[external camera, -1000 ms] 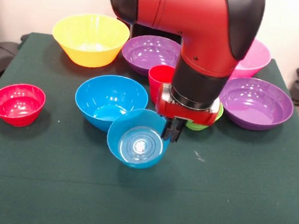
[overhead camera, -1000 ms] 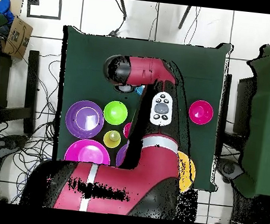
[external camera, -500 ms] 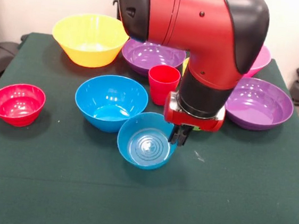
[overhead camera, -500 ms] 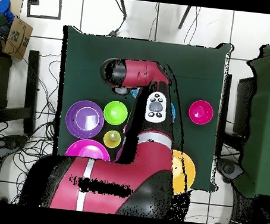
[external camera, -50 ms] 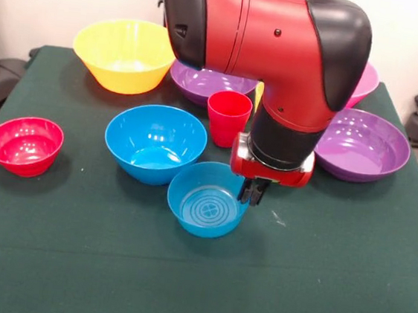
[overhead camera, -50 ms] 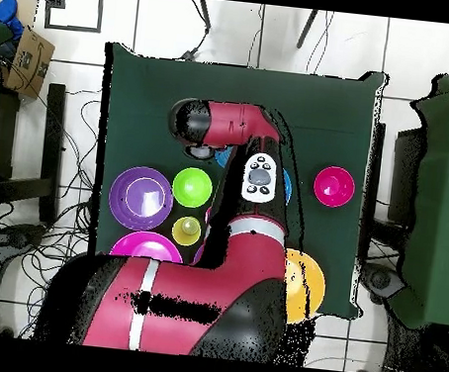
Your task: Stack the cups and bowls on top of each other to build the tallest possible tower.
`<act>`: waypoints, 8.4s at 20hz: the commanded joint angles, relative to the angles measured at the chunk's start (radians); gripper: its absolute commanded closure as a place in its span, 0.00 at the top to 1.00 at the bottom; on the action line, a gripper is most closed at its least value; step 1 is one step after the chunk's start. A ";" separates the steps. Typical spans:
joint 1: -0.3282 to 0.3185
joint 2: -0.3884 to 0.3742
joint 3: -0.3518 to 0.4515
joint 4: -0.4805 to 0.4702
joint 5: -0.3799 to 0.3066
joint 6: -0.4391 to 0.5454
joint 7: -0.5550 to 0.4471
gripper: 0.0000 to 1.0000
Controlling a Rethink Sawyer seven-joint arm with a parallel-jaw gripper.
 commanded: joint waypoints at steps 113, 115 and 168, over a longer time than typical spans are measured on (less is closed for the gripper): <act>-0.087 -0.411 -0.030 0.843 0.077 -0.495 0.133 1.00; -0.081 -0.413 -0.030 0.840 0.081 -0.503 0.141 1.00; -0.069 -0.350 -0.105 0.883 0.074 -0.579 0.159 1.00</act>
